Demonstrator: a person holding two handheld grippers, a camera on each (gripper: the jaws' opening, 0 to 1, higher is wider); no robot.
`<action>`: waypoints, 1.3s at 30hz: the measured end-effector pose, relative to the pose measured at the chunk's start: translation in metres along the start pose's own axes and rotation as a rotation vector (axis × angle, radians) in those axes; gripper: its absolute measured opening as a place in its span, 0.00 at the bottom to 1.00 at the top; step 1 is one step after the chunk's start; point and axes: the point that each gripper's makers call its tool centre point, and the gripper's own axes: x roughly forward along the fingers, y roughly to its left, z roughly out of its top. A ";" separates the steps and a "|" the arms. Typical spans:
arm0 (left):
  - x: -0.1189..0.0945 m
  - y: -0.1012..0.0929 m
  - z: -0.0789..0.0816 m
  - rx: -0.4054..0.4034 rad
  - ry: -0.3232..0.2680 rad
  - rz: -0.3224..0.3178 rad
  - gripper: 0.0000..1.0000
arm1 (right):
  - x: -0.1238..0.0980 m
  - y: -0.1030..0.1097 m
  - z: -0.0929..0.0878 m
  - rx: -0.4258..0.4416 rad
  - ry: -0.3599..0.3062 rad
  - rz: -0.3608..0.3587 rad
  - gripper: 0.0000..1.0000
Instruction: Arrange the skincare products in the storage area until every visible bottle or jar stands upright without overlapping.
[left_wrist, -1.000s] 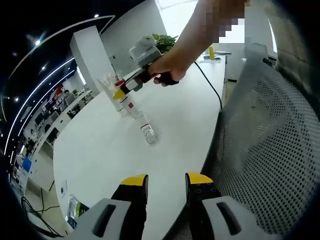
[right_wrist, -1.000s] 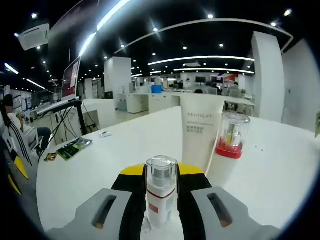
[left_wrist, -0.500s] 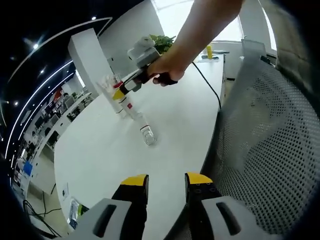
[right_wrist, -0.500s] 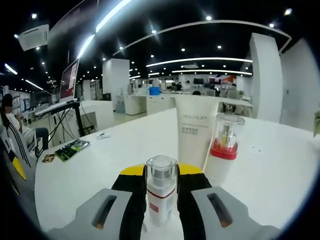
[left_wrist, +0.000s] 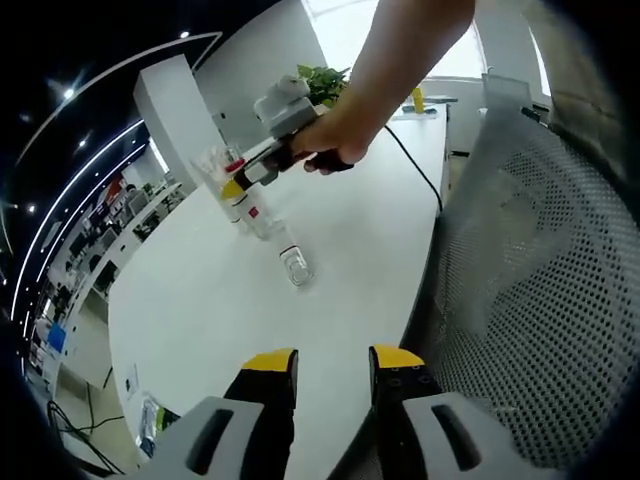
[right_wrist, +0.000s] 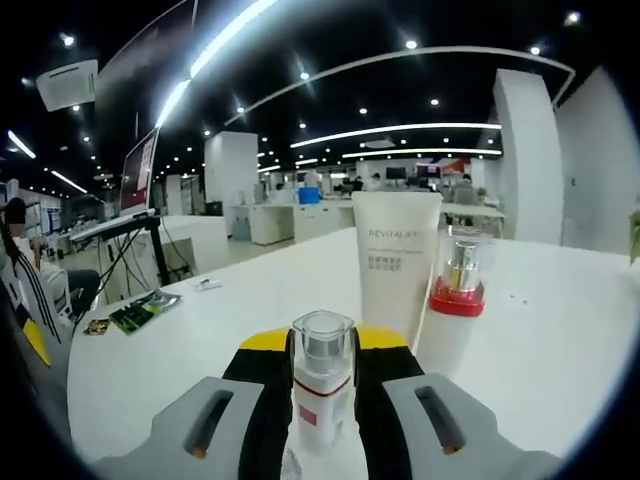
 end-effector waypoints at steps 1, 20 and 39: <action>0.000 0.000 0.000 0.003 0.000 0.001 0.29 | -0.002 0.000 -0.001 0.001 -0.002 0.001 0.20; -0.001 -0.002 0.001 0.039 -0.003 -0.003 0.28 | -0.002 0.004 -0.014 -0.007 0.105 -0.022 0.35; -0.001 -0.001 -0.001 0.048 0.008 0.002 0.28 | -0.002 0.001 -0.051 0.017 0.278 -0.046 0.21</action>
